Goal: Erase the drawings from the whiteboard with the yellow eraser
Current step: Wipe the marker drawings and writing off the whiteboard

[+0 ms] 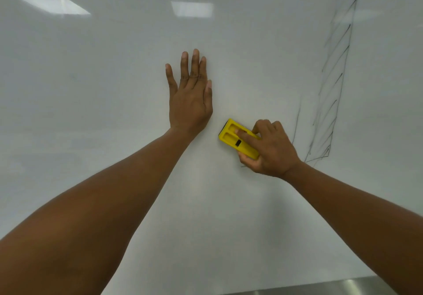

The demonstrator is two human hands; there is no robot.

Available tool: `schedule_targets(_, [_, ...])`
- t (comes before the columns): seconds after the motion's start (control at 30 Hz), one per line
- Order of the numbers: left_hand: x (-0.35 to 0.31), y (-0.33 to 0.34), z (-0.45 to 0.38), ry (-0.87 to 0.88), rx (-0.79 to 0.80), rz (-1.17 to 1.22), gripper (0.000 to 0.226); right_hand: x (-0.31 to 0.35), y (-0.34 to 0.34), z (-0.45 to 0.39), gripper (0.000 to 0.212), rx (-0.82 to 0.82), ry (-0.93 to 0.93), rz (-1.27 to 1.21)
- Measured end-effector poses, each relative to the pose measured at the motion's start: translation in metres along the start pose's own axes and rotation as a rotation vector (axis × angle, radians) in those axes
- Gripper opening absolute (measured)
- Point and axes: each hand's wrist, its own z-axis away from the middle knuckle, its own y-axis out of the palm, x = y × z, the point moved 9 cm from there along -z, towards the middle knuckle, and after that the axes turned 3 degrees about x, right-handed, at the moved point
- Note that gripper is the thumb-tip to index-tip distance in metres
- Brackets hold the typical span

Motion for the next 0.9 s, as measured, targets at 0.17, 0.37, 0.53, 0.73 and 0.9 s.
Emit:
schedule_targets(0.17, [-0.020, 0.011, 0.001, 0.065, 0.051, -0.036, 0.053, 0.046, 0.028, 0.033, 0.044, 0.196, -0.367, -0.007])
schedule_targets(0.37, [-0.035, 0.015, 0.005, 0.082, 0.052, -0.011, 0.052, 0.029, 0.025, 0.048, 0.044, 0.206, -0.404, -0.018])
schedule_targets(0.53, [-0.044, 0.018, 0.005, 0.056, 0.032, 0.016, 0.052, -0.052, -0.013, 0.033, 0.052, -0.019, 0.090, 0.071])
schedule_targets(0.73, [-0.070, 0.020, 0.002, 0.066, 0.036, 0.027, 0.052, -0.053, -0.013, 0.039, 0.054, 0.004, 0.048, 0.058])
schedule_targets(0.9, [-0.092, 0.022, -0.005, 0.083, 0.049, 0.033, 0.052, 0.000, 0.019, 0.075, 0.043, 0.248, -0.390, 0.011])
